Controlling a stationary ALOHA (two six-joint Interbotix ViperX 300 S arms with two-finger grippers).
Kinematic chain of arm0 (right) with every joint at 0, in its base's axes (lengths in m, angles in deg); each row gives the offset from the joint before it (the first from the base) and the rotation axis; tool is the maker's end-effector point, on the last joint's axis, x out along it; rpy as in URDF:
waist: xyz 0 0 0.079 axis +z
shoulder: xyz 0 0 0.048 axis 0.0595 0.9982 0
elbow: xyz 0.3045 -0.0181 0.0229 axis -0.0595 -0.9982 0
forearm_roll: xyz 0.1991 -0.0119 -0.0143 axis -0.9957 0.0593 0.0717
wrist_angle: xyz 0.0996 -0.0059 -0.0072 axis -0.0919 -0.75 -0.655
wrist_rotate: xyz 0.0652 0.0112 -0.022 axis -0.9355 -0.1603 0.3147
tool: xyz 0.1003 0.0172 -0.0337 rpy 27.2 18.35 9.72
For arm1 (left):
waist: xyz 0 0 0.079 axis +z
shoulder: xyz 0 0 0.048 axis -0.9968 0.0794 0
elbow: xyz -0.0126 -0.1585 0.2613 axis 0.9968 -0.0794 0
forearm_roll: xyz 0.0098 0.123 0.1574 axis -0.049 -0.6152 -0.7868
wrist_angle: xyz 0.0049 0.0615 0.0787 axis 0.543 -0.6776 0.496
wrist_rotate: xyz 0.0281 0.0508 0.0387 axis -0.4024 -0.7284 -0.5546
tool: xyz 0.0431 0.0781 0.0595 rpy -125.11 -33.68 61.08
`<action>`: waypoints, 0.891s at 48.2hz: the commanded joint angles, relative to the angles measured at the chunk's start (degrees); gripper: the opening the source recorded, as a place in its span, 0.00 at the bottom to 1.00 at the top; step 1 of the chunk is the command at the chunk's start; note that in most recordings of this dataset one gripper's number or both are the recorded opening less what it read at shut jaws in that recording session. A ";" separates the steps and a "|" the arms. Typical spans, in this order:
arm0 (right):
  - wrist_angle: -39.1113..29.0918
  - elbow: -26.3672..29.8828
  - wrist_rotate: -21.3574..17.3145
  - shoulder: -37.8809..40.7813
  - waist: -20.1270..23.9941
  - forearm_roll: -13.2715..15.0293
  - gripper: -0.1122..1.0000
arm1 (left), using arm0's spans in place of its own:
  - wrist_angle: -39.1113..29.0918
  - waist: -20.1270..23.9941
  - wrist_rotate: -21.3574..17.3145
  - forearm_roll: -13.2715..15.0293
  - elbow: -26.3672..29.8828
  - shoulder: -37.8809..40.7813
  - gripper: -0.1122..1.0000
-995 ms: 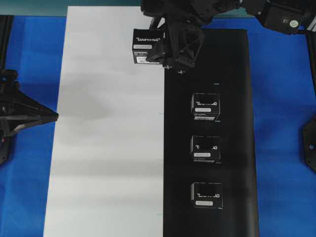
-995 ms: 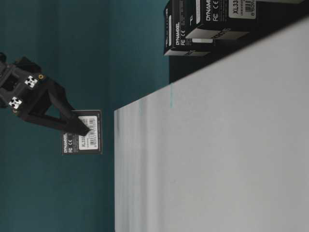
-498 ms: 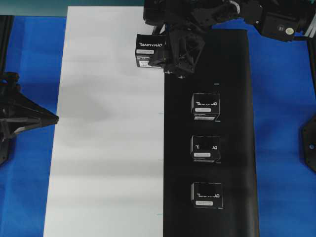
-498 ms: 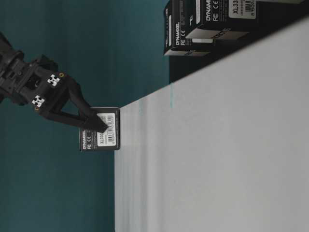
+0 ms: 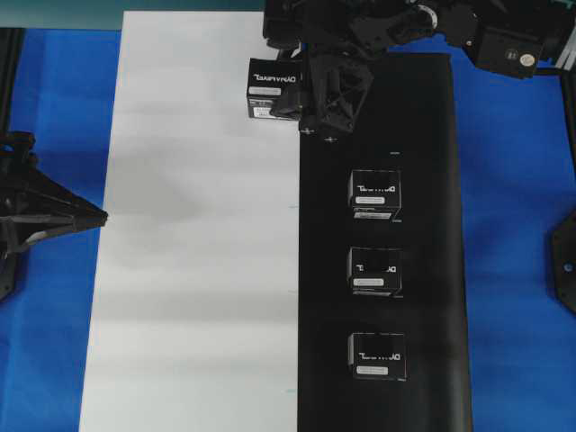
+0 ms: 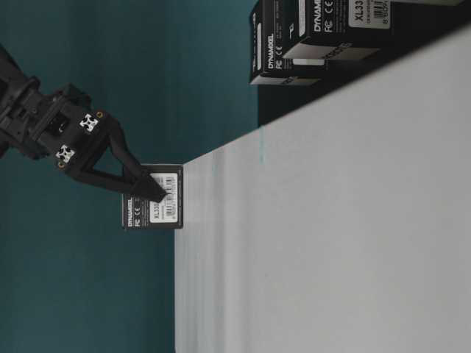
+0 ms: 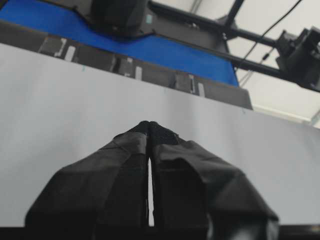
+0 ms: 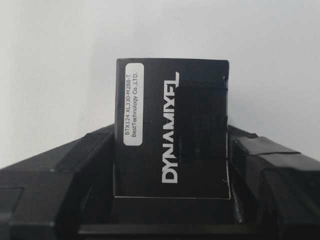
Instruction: Place the box from the black base onto the white base.
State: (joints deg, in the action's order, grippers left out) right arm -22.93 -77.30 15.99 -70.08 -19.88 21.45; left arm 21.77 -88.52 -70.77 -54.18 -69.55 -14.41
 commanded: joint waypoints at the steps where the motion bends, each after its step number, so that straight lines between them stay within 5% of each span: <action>1: -0.18 -0.26 -0.09 0.88 0.62 0.18 0.68 | 0.26 -0.09 0.00 -0.09 1.32 0.62 0.10; 17: 0.88 -0.35 0.09 0.88 0.62 0.35 0.96 | 0.35 0.00 0.00 -0.09 1.23 0.62 0.10; 43: 2.20 -0.09 0.18 0.26 0.09 0.35 0.98 | 0.44 0.00 0.09 -0.18 1.23 0.62 0.10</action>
State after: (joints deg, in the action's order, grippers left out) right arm -21.00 -77.92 16.16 -69.55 -19.88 21.80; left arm 21.77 -88.43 -70.77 -54.18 -69.55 -14.23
